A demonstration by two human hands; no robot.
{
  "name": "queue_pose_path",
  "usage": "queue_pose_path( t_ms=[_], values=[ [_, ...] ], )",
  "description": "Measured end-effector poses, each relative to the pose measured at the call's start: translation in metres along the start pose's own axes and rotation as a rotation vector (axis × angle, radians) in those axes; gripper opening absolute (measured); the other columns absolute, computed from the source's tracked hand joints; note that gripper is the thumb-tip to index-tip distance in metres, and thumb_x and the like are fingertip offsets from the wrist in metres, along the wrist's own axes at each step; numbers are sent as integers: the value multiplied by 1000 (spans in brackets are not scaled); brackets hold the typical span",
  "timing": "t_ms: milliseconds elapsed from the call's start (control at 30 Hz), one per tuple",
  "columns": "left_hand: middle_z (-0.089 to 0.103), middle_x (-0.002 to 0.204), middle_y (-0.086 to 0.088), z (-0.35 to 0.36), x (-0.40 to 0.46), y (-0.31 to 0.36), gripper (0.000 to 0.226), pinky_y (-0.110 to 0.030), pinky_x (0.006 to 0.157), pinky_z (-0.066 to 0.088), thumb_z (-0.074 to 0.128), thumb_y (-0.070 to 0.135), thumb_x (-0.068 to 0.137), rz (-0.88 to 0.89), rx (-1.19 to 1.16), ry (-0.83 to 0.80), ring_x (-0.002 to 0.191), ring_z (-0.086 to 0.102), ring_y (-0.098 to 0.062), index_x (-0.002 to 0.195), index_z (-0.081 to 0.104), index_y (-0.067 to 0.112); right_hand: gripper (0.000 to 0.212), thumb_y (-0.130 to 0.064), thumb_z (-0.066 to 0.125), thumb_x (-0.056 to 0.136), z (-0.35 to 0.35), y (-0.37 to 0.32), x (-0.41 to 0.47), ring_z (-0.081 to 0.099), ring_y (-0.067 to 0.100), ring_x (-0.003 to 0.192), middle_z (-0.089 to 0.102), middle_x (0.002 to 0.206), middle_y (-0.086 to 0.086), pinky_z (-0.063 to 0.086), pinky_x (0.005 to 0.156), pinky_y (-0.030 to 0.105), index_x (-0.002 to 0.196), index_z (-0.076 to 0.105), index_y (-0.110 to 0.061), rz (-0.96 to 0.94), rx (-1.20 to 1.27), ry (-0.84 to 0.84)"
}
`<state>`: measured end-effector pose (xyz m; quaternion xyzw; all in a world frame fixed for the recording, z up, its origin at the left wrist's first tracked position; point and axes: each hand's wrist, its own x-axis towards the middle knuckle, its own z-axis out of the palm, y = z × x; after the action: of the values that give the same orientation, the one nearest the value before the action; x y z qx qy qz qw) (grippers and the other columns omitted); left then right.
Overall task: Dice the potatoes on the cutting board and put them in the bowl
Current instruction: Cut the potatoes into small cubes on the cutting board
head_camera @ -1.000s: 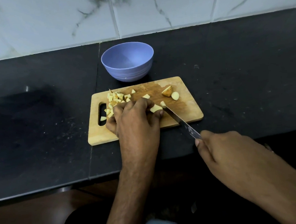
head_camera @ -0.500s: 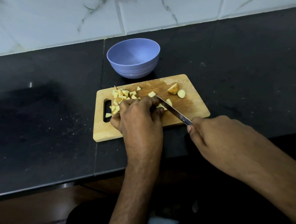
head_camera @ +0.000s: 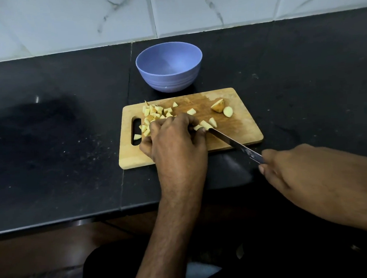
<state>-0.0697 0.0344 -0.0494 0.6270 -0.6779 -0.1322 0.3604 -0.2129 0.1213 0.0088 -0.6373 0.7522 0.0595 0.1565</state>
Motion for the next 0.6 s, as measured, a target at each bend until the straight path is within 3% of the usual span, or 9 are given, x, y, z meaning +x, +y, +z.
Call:
queue_pose_path(
  t_ms=[133, 233, 367, 600],
  values=[
    [64, 107, 15, 0, -2, 0, 19, -36, 97, 19, 71, 42, 89, -7, 31, 11, 123, 40, -11, 106, 69, 34, 25, -46, 22, 103, 6, 0, -8, 45, 10, 61, 49, 74, -7, 43, 62, 31, 90, 35, -30, 1, -68, 22],
    [62, 111, 15, 0, -2, -1, 26, -40, 100, 21, 70, 45, 89, -13, 33, -18, 123, 39, -12, 112, 68, 35, 25, -47, 20, 103, 13, -2, -12, 43, 6, 59, 49, 72, -7, 36, 54, 27, 88, 33, -31, 1, -54, 64],
    [60, 115, 15, -2, -4, -3, 30, -39, 100, 20, 68, 36, 91, 14, 53, -42, 127, 36, -12, 121, 67, 34, 31, -49, 20, 102, 11, -3, -14, 48, 6, 56, 51, 67, -6, 34, 51, 22, 81, 34, -31, -21, 4, 154],
    [59, 116, 16, -3, -4, -2, 21, -39, 102, 20, 66, 39, 92, -1, 52, -59, 127, 35, -11, 112, 67, 36, 30, -48, 22, 102, 15, -2, -2, 50, 6, 54, 52, 66, -6, 33, 49, 23, 88, 42, -32, -48, 63, 253]
  ],
)
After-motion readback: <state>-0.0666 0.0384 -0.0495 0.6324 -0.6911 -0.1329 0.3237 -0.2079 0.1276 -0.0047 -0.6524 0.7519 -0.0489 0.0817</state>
